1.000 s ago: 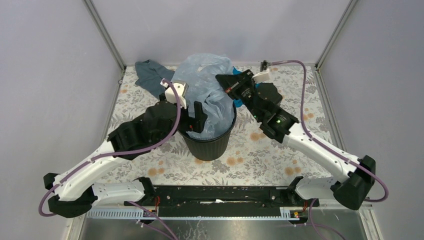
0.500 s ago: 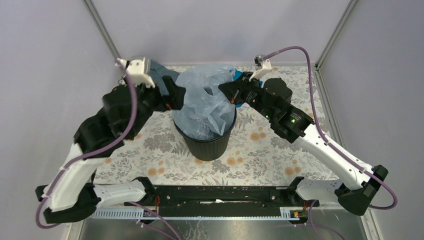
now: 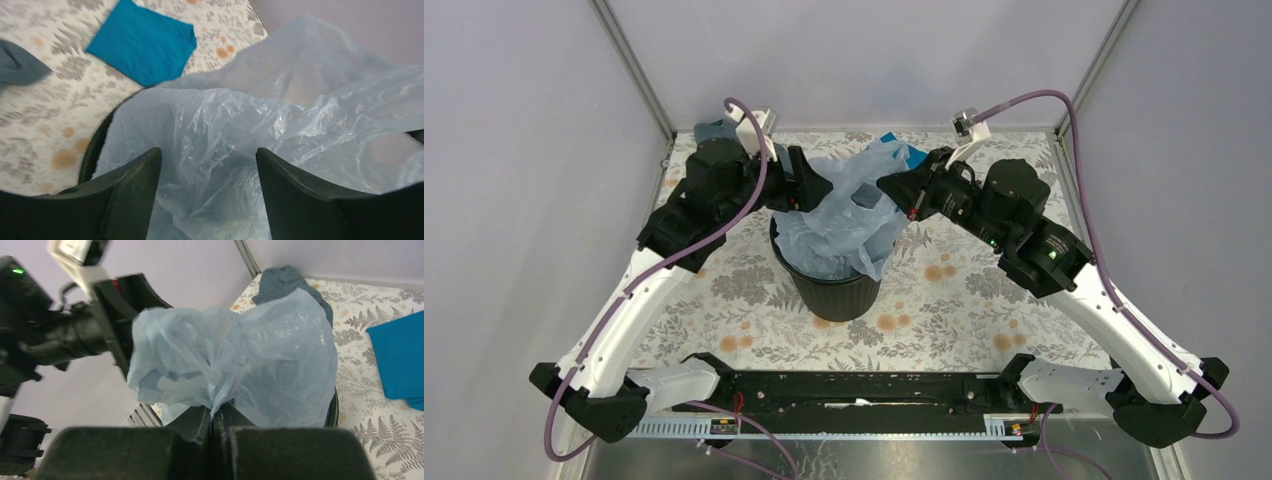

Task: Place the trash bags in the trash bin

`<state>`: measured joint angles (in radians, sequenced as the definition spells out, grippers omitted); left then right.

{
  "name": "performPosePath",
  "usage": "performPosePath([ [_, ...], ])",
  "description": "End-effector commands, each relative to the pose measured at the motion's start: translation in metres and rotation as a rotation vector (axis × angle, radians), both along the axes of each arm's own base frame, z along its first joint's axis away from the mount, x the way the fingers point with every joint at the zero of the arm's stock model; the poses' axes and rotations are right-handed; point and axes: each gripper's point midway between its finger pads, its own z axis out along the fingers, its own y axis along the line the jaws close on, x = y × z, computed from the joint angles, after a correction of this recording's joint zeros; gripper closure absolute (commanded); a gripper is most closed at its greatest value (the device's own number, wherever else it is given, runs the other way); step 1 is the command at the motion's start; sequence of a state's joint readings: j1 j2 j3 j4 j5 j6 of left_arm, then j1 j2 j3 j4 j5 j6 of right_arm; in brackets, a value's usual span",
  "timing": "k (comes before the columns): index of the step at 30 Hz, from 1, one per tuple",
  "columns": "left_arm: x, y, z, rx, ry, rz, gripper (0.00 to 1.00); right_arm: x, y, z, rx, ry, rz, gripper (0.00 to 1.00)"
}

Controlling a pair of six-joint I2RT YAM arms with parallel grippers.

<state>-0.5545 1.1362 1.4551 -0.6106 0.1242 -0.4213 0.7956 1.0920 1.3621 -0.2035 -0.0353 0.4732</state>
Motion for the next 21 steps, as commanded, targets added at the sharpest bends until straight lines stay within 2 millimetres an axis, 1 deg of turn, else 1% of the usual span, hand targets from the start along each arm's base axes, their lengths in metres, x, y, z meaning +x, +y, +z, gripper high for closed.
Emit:
performPosePath([
  [1,-0.002,-0.022,-0.025,-0.080,0.082,-0.075,0.31,-0.010,-0.006,0.029,0.016,-0.077,0.028,1.00],
  [3,-0.007,-0.025,-0.041,-0.096,0.135,-0.087,0.38,-0.009,-0.006,0.031,0.015,-0.081,0.024,1.00],
  [5,-0.015,-0.029,-0.060,-0.102,0.190,-0.108,0.41,-0.006,-0.004,0.030,0.013,-0.083,0.021,1.00],
  [6,-0.016,-0.026,-0.071,-0.086,0.224,-0.094,0.42,-0.005,-0.003,0.029,0.011,-0.082,0.021,1.00],
  [8,-0.018,-0.021,-0.094,-0.037,0.293,-0.061,0.47,-0.002,0.002,0.024,0.001,-0.078,0.028,1.00],
  [9,-0.020,-0.019,-0.100,-0.020,0.312,-0.060,0.49,-0.001,0.004,0.021,-0.005,-0.072,0.034,1.00],
  [10,-0.022,-0.017,-0.101,-0.009,0.317,-0.061,0.50,0.001,0.006,0.018,-0.014,-0.068,0.037,1.00],
  [11,-0.024,-0.014,-0.098,-0.005,0.306,-0.055,0.50,0.002,0.008,0.014,-0.024,-0.065,0.040,1.00],
  [13,-0.026,-0.008,-0.082,0.002,0.255,-0.054,0.44,0.005,0.011,0.004,-0.046,-0.052,0.044,1.00],
  [14,-0.027,-0.006,-0.069,0.003,0.216,-0.062,0.38,0.005,0.013,-0.001,-0.057,-0.045,0.054,1.00],
  [15,-0.027,-0.004,-0.048,-0.002,0.168,-0.061,0.32,0.003,0.015,-0.006,-0.069,-0.040,0.074,1.00],
  [17,-0.024,0.002,-0.022,0.008,0.109,-0.039,0.23,-0.003,0.019,-0.013,-0.087,-0.039,0.114,1.00],
  [19,-0.017,0.009,-0.004,0.031,0.073,-0.002,0.20,-0.006,0.019,-0.020,-0.108,-0.034,0.136,1.00],
  [21,-0.007,0.017,0.007,0.058,0.051,0.050,0.20,-0.007,0.017,-0.028,-0.132,-0.024,0.138,1.00],
])
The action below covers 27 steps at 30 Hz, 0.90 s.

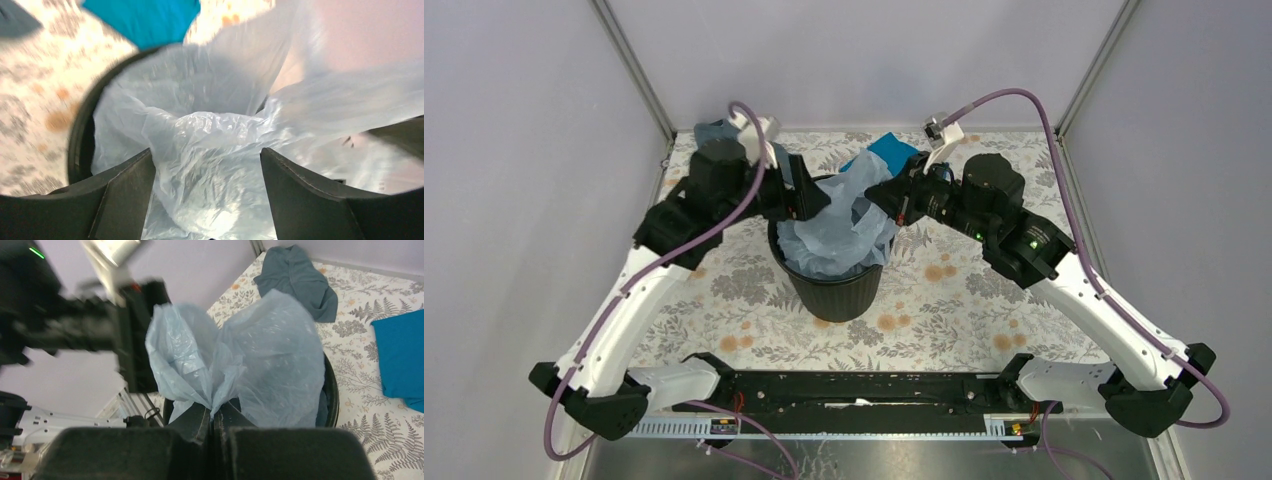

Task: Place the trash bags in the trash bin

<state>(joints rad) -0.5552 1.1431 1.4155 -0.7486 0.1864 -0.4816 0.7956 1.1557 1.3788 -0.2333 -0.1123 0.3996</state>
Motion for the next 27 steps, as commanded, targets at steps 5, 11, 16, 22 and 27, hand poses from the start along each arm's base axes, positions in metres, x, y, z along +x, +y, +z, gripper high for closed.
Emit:
performPosePath([
  [5,0.043,0.017,0.076,0.022,-0.204,0.133,0.19,-0.010,-0.005,-0.013,-0.061,-0.016,0.044,1.00],
  [11,0.078,-0.039,0.068,-0.083,-0.168,-0.015,0.38,-0.012,-0.004,-0.006,-0.038,-0.029,0.054,1.00],
  [16,0.066,-0.089,0.048,-0.171,-0.098,-0.215,0.53,-0.010,-0.002,-0.004,-0.037,-0.039,0.053,1.00],
  [22,0.043,-0.070,-0.026,-0.032,-0.002,-0.130,0.59,-0.012,0.006,-0.014,-0.025,-0.012,0.089,1.00],
  [27,0.042,-0.044,-0.009,0.040,-0.037,-0.052,0.47,-0.009,0.006,-0.026,-0.040,0.014,0.072,1.00],
])
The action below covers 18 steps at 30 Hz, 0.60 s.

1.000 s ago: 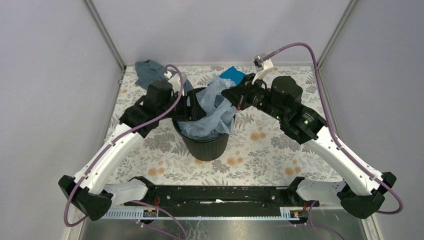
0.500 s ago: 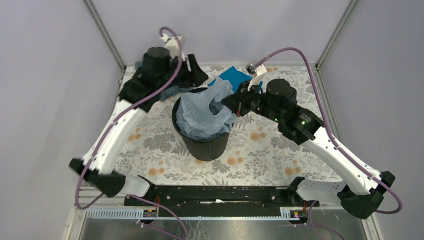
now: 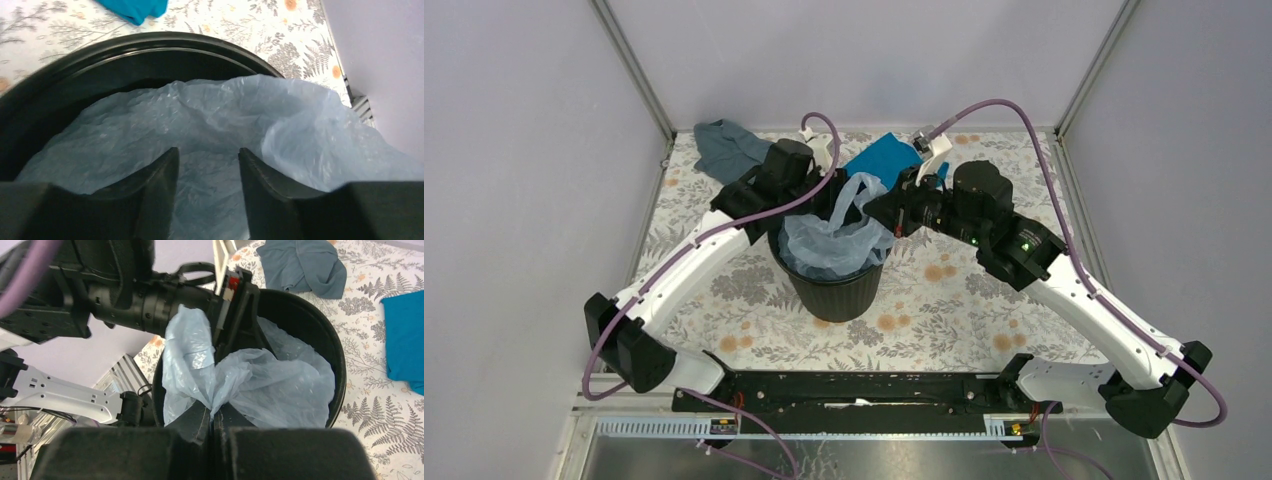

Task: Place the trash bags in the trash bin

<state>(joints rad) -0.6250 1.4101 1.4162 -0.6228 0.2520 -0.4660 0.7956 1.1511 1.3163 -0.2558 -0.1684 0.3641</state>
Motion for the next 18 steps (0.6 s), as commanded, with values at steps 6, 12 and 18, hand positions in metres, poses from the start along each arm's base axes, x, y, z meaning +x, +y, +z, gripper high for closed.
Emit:
performPosePath([
  [6,0.020,0.062,0.118,0.044,-0.300,0.194,0.28,-0.001,-0.010,-0.010,-0.012,0.009,-0.034,1.00],
  [12,0.037,0.136,0.073,0.220,-0.238,0.435,0.04,-0.010,-0.010,-0.010,0.010,0.035,-0.016,1.00],
  [18,0.027,0.133,0.027,0.165,-0.118,0.388,0.01,-0.011,-0.009,-0.008,0.016,0.032,-0.005,1.00],
])
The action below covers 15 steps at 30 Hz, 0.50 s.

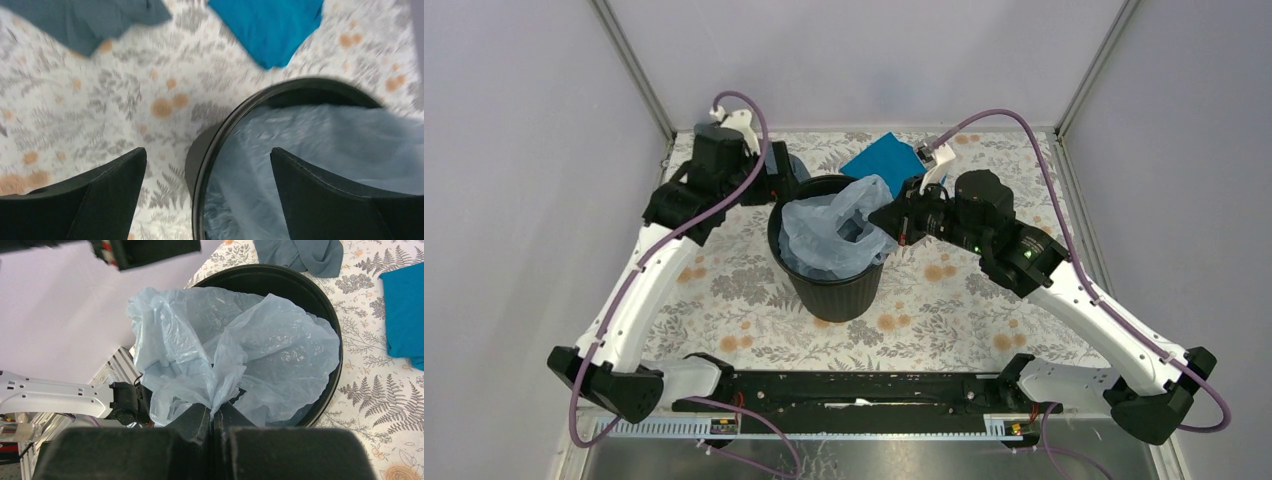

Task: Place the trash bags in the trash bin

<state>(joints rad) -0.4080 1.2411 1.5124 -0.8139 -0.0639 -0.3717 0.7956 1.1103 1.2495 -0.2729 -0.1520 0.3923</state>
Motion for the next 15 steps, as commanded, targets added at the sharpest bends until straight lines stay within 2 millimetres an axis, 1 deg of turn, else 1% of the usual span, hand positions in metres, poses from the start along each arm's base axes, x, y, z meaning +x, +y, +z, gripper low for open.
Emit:
performPosePath([
  [1,-0.010,-0.015,-0.034,-0.061,0.089,-0.068,0.03,-0.006,-0.001,0.013,0.035,-0.020,0.018,1.00],
  [3,-0.021,-0.037,-0.040,-0.155,0.119,-0.162,0.10,-0.006,-0.001,0.014,0.037,-0.023,0.020,1.00],
  [5,-0.028,-0.054,-0.047,-0.240,0.153,-0.221,0.20,-0.007,-0.002,0.017,0.047,-0.029,0.018,1.00],
  [7,-0.034,-0.068,-0.051,-0.299,0.185,-0.261,0.26,-0.009,-0.003,0.019,0.054,-0.030,0.018,1.00],
  [9,-0.040,-0.081,-0.051,-0.329,0.194,-0.288,0.28,-0.011,-0.004,0.020,0.057,-0.028,0.021,1.00],
  [13,-0.056,-0.116,-0.042,-0.397,0.204,-0.390,0.29,-0.014,-0.007,0.019,0.059,-0.015,0.017,1.00],
  [15,-0.062,-0.127,-0.039,-0.442,0.220,-0.433,0.30,-0.016,-0.009,0.020,0.064,-0.008,0.015,1.00],
])
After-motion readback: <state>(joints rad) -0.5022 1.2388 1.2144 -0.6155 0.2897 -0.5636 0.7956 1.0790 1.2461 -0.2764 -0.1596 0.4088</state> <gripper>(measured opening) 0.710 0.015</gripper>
